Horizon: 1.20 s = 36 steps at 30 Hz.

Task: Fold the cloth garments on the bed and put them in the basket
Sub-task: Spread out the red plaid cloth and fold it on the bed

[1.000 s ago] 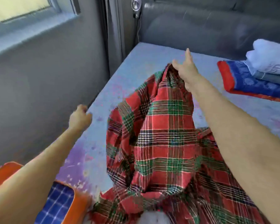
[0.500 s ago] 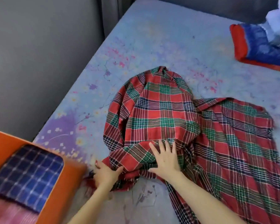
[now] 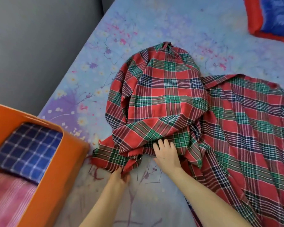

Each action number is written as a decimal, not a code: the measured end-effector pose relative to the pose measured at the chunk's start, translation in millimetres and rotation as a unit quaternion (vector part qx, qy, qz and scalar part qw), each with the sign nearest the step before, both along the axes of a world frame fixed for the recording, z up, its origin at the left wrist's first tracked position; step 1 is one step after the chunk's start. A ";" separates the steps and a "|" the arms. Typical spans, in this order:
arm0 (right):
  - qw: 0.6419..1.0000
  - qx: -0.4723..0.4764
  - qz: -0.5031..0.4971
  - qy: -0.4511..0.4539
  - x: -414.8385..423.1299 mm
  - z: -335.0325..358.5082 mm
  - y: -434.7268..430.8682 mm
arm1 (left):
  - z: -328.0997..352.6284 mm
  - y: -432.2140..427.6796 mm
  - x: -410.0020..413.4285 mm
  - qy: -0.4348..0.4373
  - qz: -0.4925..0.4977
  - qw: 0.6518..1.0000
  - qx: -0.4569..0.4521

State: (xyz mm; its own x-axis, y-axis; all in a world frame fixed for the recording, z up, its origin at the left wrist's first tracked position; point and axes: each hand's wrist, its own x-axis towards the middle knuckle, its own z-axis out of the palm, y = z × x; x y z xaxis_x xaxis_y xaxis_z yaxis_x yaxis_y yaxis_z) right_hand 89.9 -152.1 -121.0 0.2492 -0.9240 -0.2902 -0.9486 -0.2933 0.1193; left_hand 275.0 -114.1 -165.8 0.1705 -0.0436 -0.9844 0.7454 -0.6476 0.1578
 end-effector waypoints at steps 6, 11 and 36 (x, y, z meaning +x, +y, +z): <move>0.958 -0.002 -0.158 -0.238 3.8 21.5 -9.2 | 31.3 -5.7 10.7 -0.109 0.051 0.983 -0.137; 0.851 -0.047 -0.283 -0.440 -21.4 124.8 7.6 | 152.6 -11.4 11.6 -0.251 -0.028 0.919 -0.301; 0.642 0.025 -0.146 -0.752 101.9 412.0 83.4 | 471.4 55.9 34.4 -0.420 -0.497 0.544 -0.530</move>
State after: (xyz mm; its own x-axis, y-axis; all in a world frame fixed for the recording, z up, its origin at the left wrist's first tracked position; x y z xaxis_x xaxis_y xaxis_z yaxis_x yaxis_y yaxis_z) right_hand 191.9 -68.8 291.1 0.0996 -0.9940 0.0449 0.0047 -0.0447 -0.9990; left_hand 309.3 -58.1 305.5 -0.0854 -0.9921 0.0917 -0.5134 0.1227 0.8493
